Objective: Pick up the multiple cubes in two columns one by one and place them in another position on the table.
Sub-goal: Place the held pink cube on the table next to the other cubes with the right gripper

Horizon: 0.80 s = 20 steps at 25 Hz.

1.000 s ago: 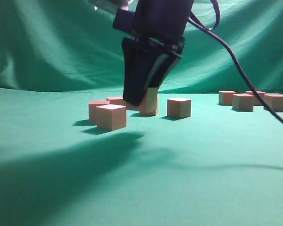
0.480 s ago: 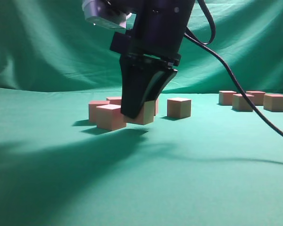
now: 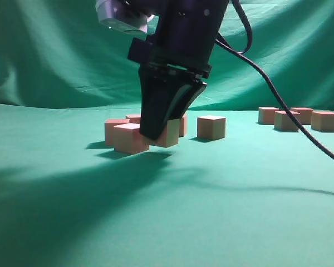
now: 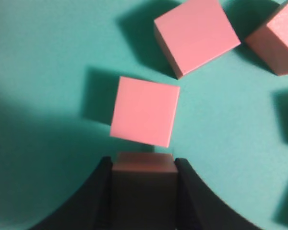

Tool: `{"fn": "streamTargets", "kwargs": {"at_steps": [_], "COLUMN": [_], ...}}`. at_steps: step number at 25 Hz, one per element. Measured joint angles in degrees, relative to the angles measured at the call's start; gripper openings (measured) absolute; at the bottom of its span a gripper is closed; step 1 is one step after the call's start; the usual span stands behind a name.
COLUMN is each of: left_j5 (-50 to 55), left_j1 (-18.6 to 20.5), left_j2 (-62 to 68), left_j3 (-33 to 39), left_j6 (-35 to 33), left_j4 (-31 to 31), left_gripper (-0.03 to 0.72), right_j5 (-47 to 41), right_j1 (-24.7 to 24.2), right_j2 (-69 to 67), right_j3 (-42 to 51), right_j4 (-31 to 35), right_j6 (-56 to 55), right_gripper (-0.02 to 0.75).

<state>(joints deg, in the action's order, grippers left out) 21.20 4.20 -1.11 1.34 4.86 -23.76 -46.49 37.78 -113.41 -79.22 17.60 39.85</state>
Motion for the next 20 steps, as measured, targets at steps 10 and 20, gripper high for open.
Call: {"fn": "streamTargets", "kwargs": {"at_steps": [10, 20], "left_j5": [0.00, 0.00], "left_j1": [0.00, 0.00], "left_j2": [0.00, 0.00], "left_j3": [0.00, 0.00], "left_j6": [0.00, 0.00], "left_j4": [0.00, 0.00], "left_gripper": [0.000, 0.000], "right_j5": [0.34, -6.12], "right_j1": [0.00, 0.00], "right_j2": [-1.84, -2.46], "right_j3": [-0.13, -3.36], "right_j4": [1.11, -0.39], "right_j6": [0.55, -0.05], "right_gripper": [0.253, 0.531]}}
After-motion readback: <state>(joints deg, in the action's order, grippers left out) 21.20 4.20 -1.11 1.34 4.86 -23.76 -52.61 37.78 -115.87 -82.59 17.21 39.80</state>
